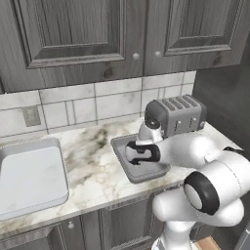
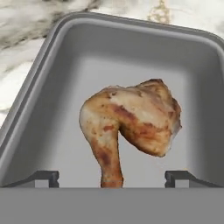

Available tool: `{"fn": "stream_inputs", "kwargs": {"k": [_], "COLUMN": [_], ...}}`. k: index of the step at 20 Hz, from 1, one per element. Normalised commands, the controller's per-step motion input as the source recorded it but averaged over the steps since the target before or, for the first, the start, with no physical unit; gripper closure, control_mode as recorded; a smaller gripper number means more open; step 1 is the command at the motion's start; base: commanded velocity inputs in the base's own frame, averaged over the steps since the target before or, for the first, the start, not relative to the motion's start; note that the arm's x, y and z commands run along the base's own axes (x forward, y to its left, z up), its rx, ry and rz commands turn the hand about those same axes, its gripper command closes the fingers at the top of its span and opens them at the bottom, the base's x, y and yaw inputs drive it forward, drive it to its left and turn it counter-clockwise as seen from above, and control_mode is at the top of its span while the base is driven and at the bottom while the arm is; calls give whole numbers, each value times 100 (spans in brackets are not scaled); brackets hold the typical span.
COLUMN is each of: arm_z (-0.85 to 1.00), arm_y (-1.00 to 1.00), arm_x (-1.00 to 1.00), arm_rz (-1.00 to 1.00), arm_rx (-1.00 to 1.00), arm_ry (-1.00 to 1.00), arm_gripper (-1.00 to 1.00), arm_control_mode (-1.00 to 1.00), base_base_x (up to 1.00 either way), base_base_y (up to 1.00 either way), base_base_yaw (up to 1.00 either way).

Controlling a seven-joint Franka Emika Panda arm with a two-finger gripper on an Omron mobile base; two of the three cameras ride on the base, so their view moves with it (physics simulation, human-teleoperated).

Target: Place one squash and one chicken drumstick in each tupperware on the nearby counter, to pack two identical lunches.

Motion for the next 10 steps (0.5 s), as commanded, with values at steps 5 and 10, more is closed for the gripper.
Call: {"fn": "stream_inputs", "kwargs": {"k": [5,10], "arm_z": [65,75], "arm_y": [-28,-28], "arm_x": [-69,-79], "arm_rz": [-3,-7], "arm_rx": [0,0], "arm_ry": [-5,-5], "arm_gripper": [-100,-100], "arm_control_mode": [-100,-100], "base_base_x": [0,0], "base_base_y": [0,0], "base_base_yaw": [0,0]}}
